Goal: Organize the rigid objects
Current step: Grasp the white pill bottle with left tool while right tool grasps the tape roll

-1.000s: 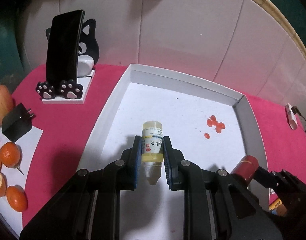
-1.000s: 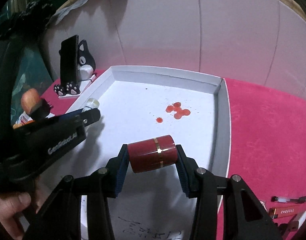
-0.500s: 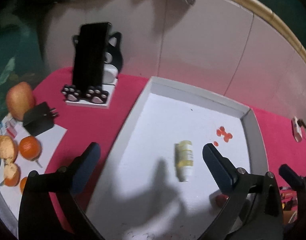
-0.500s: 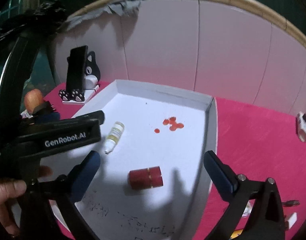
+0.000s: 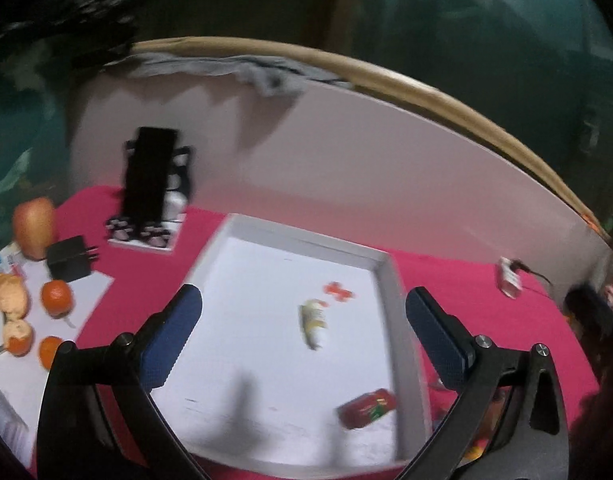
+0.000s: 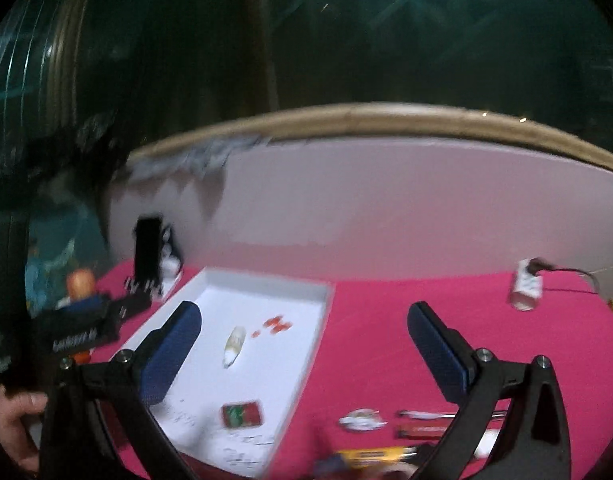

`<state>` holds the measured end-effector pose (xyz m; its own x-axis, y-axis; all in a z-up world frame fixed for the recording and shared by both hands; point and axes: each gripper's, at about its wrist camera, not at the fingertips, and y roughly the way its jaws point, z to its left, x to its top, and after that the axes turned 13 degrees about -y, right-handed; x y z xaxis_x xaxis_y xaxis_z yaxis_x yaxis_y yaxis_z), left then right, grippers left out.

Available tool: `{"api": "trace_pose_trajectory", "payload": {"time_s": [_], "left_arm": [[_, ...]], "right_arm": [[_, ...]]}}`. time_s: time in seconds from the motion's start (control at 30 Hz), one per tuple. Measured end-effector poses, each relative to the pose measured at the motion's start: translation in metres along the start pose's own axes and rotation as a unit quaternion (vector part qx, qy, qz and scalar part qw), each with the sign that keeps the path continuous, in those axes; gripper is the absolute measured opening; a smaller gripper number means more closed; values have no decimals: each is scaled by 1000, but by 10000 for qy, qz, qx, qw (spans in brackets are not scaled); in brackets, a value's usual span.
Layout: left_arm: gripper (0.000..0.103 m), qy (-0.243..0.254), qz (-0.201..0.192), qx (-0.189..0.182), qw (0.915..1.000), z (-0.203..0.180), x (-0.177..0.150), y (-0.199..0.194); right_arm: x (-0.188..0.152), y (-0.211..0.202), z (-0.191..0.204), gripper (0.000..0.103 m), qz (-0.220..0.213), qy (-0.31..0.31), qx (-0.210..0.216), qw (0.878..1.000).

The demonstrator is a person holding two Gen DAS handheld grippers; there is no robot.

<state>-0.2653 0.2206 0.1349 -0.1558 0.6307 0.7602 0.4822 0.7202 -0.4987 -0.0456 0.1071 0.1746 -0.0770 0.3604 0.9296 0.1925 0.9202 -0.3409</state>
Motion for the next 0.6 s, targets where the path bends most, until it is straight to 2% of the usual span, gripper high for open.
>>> {"api": "trace_pose_trajectory", "payload": {"time_s": [0.13,0.3,0.47,0.6], "left_arm": [[103,486,217,-329,9980,-30,-18,-2],[103,965,717,-772,9897,-53,-54,0],[103,1233,1211,-1118,9786,-54,-95,-12],[103,1576,1578,-1203,9674,-58,-131,-21]], "right_arm": [[-9,-27,-40,103,-173,420,-412,9981],[-34,-37,-73,103,41,767,-623,9951],[-71,-34,-84,103,518,725,-550,9945],[-90,-27,-81,103,854,628,-409,9935]]}}
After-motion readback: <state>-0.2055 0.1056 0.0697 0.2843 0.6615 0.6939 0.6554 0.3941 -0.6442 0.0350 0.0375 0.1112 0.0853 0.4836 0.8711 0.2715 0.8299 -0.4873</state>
